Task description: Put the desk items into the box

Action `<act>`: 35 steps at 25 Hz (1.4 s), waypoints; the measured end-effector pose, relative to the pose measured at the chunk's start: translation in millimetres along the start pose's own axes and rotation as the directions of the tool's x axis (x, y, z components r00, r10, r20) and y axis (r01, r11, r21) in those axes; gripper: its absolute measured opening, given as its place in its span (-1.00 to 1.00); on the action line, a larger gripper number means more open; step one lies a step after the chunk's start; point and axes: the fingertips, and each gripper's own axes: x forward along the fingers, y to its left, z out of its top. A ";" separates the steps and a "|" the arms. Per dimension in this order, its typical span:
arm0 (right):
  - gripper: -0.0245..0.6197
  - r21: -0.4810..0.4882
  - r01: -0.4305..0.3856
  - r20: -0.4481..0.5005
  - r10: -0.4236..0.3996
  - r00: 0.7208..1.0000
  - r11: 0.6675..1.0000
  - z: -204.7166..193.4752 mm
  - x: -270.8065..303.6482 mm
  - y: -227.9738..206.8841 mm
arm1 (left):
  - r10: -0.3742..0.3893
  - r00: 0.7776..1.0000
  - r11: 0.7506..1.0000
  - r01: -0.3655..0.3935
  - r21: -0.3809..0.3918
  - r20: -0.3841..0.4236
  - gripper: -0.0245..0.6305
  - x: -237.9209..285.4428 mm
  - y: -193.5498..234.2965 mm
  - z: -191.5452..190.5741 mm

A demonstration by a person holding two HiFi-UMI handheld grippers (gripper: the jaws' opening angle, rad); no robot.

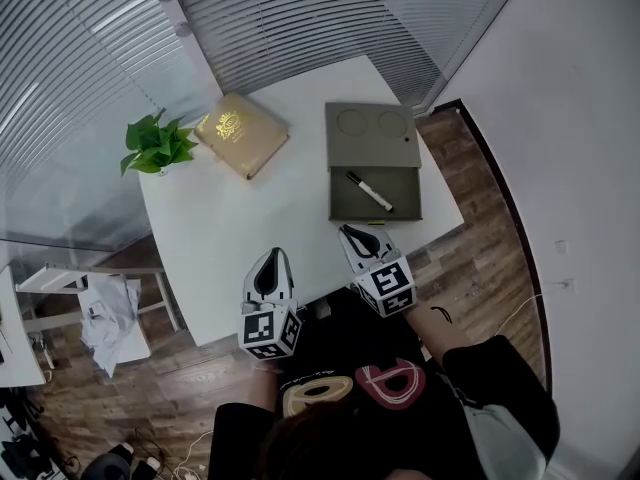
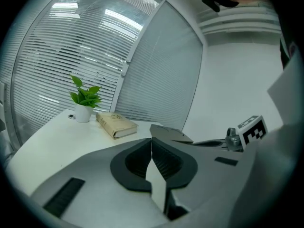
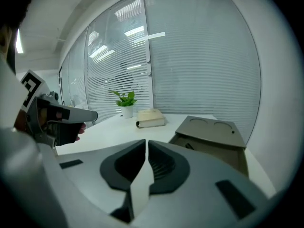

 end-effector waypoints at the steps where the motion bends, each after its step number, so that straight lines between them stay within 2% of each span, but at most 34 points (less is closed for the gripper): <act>1: -0.86 -0.006 0.001 0.001 -0.001 1.000 1.000 -0.6 -1.3 2.3 | -0.004 1.000 1.000 0.004 0.001 -0.002 -0.87 -1.5 -1.1 -1.1; 16: -0.90 -0.033 0.037 0.016 -0.036 0.999 0.999 -1.3 -16.5 21.3 | -0.075 0.997 0.997 0.076 0.021 -0.024 -0.87 -14.6 -15.1 -11.5; 35: -0.90 -0.059 0.048 0.011 -0.047 0.999 0.997 -3.5 -22.1 28.8 | -0.090 0.995 0.996 0.090 0.016 -0.034 -0.87 -20.8 -15.9 -17.1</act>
